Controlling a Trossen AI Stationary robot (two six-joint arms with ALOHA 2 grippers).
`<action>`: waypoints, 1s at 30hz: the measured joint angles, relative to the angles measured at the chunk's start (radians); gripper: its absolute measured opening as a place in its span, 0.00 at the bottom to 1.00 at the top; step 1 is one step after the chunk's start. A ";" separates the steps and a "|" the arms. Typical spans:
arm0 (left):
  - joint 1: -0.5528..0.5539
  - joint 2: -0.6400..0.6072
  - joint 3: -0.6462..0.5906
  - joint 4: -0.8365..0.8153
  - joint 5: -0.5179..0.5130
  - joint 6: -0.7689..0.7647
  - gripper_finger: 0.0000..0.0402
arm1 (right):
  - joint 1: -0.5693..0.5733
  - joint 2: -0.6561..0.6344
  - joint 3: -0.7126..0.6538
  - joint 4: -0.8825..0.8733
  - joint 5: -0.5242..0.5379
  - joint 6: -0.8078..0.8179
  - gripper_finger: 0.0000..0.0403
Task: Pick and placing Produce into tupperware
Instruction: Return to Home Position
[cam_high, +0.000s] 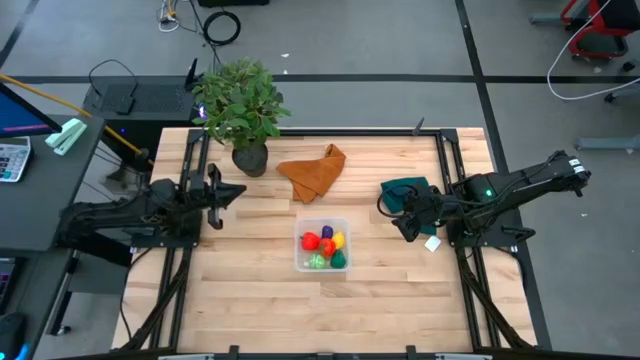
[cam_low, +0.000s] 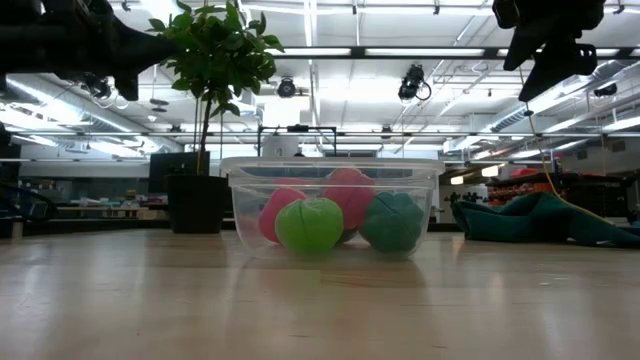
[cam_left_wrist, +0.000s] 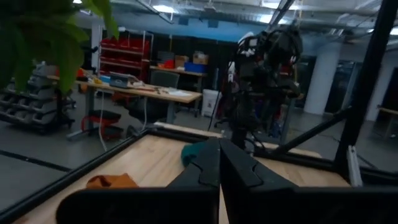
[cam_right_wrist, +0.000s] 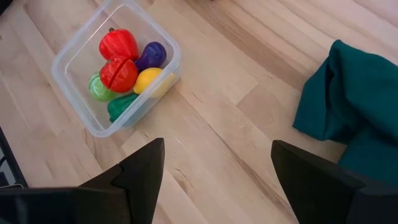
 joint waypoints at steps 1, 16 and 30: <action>0.000 -0.012 0.000 -0.020 -0.005 0.000 0.01 | 0.000 0.000 0.000 0.000 0.000 0.000 0.64; 0.000 -0.154 0.001 -0.152 -0.038 0.020 0.01 | 0.000 0.000 0.000 0.000 0.001 0.020 0.64; -0.001 -0.149 -0.106 0.051 -0.039 0.018 0.03 | 0.000 0.000 0.000 0.000 0.008 0.053 0.64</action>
